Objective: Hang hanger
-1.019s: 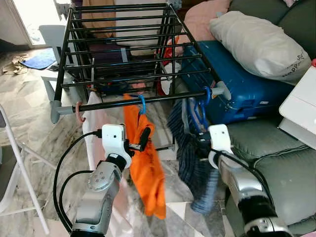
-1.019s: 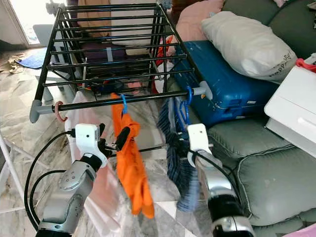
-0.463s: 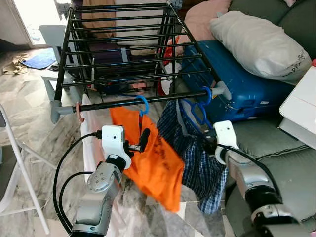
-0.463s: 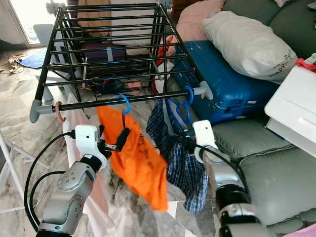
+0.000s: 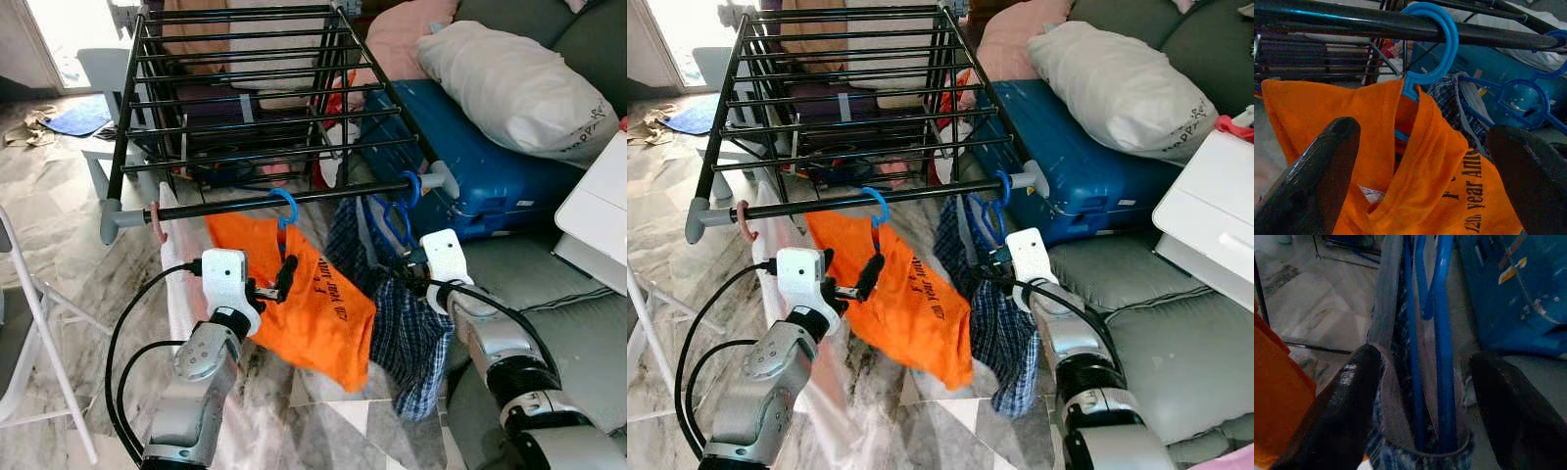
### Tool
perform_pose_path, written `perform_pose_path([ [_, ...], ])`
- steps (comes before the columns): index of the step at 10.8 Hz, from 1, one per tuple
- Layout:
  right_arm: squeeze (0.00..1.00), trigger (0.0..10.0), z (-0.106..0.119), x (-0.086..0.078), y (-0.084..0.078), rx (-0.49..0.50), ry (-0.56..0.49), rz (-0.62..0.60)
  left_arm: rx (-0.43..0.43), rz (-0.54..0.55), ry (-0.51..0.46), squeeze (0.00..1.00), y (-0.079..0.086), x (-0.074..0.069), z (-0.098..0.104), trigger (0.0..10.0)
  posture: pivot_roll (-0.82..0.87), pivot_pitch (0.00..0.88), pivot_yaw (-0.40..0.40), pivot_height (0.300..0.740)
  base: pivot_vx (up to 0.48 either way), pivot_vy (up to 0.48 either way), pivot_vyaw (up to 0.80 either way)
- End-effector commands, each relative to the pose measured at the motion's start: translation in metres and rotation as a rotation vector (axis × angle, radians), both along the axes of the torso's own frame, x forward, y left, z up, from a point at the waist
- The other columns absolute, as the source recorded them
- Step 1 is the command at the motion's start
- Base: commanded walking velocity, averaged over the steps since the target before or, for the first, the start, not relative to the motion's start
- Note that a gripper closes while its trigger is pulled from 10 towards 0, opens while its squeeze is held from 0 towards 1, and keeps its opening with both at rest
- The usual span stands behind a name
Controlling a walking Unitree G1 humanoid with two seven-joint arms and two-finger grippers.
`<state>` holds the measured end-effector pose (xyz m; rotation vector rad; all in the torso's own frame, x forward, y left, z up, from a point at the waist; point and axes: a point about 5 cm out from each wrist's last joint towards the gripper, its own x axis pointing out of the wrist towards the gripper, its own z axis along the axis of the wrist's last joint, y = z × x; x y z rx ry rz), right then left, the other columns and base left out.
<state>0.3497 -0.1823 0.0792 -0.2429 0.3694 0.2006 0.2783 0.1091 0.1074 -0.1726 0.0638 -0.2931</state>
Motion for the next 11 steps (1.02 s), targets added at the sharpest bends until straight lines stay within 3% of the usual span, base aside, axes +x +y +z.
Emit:
perform_pose_path([
  [1, 1.0, 10.0, 0.006, 0.004, 0.0, -0.012, -0.015, 0.008, 0.018, -0.004, 0.016, 0.0, -0.001, -0.001, -0.003, 10.0, -0.18, 0.034, -0.026, 0.74, 0.0, 0.0, 0.0],
  [5, 1.0, 10.0, 0.019, 0.015, -0.004, -0.012, -0.052, 0.0, 0.016, -0.009, 0.018, 0.0, -0.002, 0.0, -0.002, 10.0, -0.18, 0.035, -0.025, 0.74, 0.0, 0.0, 0.0],
  [6, 0.95, 10.0, 0.02, 0.017, -0.004, -0.007, -0.045, 0.005, 0.017, -0.009, 0.02, 0.0, -0.003, 0.0, -0.003, 10.0, -0.18, 0.036, -0.023, 0.74, 0.0, 0.0, 0.0],
  [7, 0.53, 10.0, 0.02, 0.018, -0.001, 0.009, -0.035, 0.023, 0.017, -0.012, 0.021, 0.0, -0.003, -0.001, -0.003, 10.0, -0.18, 0.037, -0.023, 0.74, 0.0, 0.0, 0.0],
  [8, 0.0, 6.2, 0.019, 0.019, 0.003, 0.023, -0.023, 0.035, 0.016, -0.014, 0.022, 0.0, -0.004, -0.001, -0.003, 10.0, -0.18, 0.037, -0.024, 0.74, 0.0, 0.0, 0.0],
  [9, 0.0, 1.4, 0.017, 0.019, 0.004, 0.046, -0.006, 0.032, 0.016, -0.014, 0.022, 0.0, -0.004, -0.001, -0.003, 10.0, -0.18, 0.038, -0.025, 0.74, 0.0, 0.0, 0.0],
  [10, 0.0, 0.0, 0.013, 0.018, 0.007, 0.07, 0.022, 0.036, 0.017, -0.013, 0.023, 0.0, -0.004, -0.001, -0.003, 10.0, -0.18, 0.04, -0.027, 0.74, 0.0, 0.0, 0.0],
  [11, 0.0, 0.0, 0.01, 0.016, 0.01, 0.079, 0.035, 0.047, 0.017, -0.011, 0.025, 0.0, -0.004, -0.001, -0.003, 10.0, -0.18, 0.043, -0.026, 0.74, 0.0, 0.0, 0.0],
])
